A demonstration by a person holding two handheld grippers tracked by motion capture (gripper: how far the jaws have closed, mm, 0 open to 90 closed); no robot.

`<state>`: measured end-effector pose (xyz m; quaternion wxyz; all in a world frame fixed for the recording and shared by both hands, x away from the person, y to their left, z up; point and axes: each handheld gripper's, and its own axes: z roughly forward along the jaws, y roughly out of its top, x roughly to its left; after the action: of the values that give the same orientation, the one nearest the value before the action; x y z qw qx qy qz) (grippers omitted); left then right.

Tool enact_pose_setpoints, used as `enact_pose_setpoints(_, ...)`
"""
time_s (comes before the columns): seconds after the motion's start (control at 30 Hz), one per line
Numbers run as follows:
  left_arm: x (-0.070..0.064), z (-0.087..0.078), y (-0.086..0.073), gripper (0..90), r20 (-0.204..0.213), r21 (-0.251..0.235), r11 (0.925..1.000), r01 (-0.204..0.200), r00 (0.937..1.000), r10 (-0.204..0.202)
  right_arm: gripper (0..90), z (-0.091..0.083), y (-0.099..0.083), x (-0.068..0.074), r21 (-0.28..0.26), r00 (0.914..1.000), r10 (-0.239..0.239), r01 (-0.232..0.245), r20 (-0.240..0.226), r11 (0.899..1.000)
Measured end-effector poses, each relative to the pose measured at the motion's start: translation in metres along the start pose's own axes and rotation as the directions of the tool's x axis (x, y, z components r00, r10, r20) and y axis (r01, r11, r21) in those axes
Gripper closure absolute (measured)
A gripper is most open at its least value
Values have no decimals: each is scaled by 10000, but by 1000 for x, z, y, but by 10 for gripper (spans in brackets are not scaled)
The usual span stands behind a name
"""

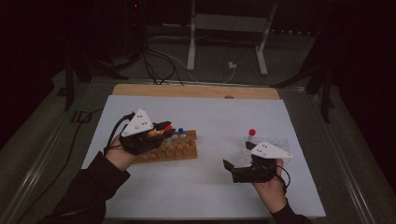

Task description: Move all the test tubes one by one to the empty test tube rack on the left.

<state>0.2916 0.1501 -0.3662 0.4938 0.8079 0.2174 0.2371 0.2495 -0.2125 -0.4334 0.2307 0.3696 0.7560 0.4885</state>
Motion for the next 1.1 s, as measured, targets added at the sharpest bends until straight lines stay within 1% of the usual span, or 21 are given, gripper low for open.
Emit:
enact_pose_setpoints(0.1, 8, -11, -7, 713, -338, 89, 9999, 130, 9993, -126, 0, 0, 0, 0, -14, 10000, -30, 30, 23, 10000)
enact_pose_setpoints(0.17, 15, -18, -12, 714, -570, 65, 9995, 314, 9979, -310, 0, -1, 0, -1, -64, 10000, -40, 40, 40, 10000)
enact_pose_setpoints(0.23, 22, -25, -17, 713, -841, 10, 9990, 441, 9955, -439, 0, -2, 1, -1, -95, 10000, -32, 32, 67, 9999)
enact_pose_setpoints(0.27, 25, -27, -18, 713, -1026, -65, 9988, 488, 9935, -492, 0, -2, 1, -2, -112, 10000, -30, 31, 75, 9999)
enact_pose_setpoints(0.33, 31, -31, -21, 714, -1241, -235, 9975, 666, 9899, -691, 0, -2, 1, -2, -100, 10000, -20, 21, 96, 9999)
enact_pose_setpoints(0.37, 34, -32, -22, 714, -1357, -314, 9970, 711, 9879, -747, 0, -2, 1, -2, -108, 10000, -5, 6, 91, 9999)
enact_pose_setpoints(0.4, 37, -32, -24, 714, -1433, -419, 9956, 836, 9857, -888, 0, -2, 1, -2, -120, 10000, -4, 5, 93, 9999)
enact_pose_setpoints(0.43, 39, -32, -25, 713, -1437, -473, 9947, 917, 9848, -976, 0, -2, 1, -2, -142, 9999, -13, 15, 116, 9999)
enact_pose_setpoints(0.47, 41, -31, -27, 714, -1526, -533, 9939, 965, 9828, -1036, 0, -2, 1, -2, -152, 9999, -16, 18, 113, 9999)
enact_pose_setpoints(0.5, 43, -29, -28, 713, -1627, -551, 9937, 975, 9810, -1052, 0, -3, 1, -2, -156, 9999, -17, 18, 114, 9999)
enact_pose_setpoints(0.53, 44, -27, -31, 714, -1622, -548, 9932, 1030, 9805, -1107, 0, -3, 1, -2, -150, 9999, -3, 5, 119, 9999)
enact_pose_setpoints(0.57, 45, -23, -34, 713, -1750, -505, 9936, 1015, 9785, -1089, 0, -3, 1, -3, -156, 9999, -8, 10, 140, 9999)
enact_pose_setpoints(0.7, 46, -12, -46, 714, -1808, -282, 9926, 1179, 9760, -1210, 0, -4, 0, -4, -192, 9999, 6, -3, 165, 9998)
enact_pose_setpoints(0.77, 47, -6, -55, 714, -1727, -176, 9905, 1367, 9753, -1377, 0, -4, 0, -5, -194, 9998, -4, 7, 178, 9998)
enact_pose_setpoints(0.83, 47, -2, -62, 713, -1731, -1, 9895, 1448, 9745, -1426, 0, -5, 0, -5, -209, 9998, 0, 4, 207, 9998)
enact_pose_setpoints(0.9, 48, 1, -70, 713, -1650, 37, 9857, 1683, 9723, -1654, 0, -6, 0, -6, -221, 9997, -1, 6, 224, 9998)
enact_pose_setpoints(0.93, 48, 3, -73, 713, -1662, 92, 9853, 1704, 9719, -1665, 0, -6, 0, -6, -224, 9997, -8, 13, 231, 9997)
enact_pose_setpoints(1.0, 49, 5, -79, 713, -1569, 118, 9807, 1952, 9690, -1910, 0, -6, 0, -7, -240, 9997, 9, -3, 257, 9997)
enact_pose_setpoints(1.1, 49, 9, -86, 713, -1528, 336, 9773, 2094, 9674, -2020, 0, -7, 0, -8, -210, 9996, 31, -25, 268, 9998)
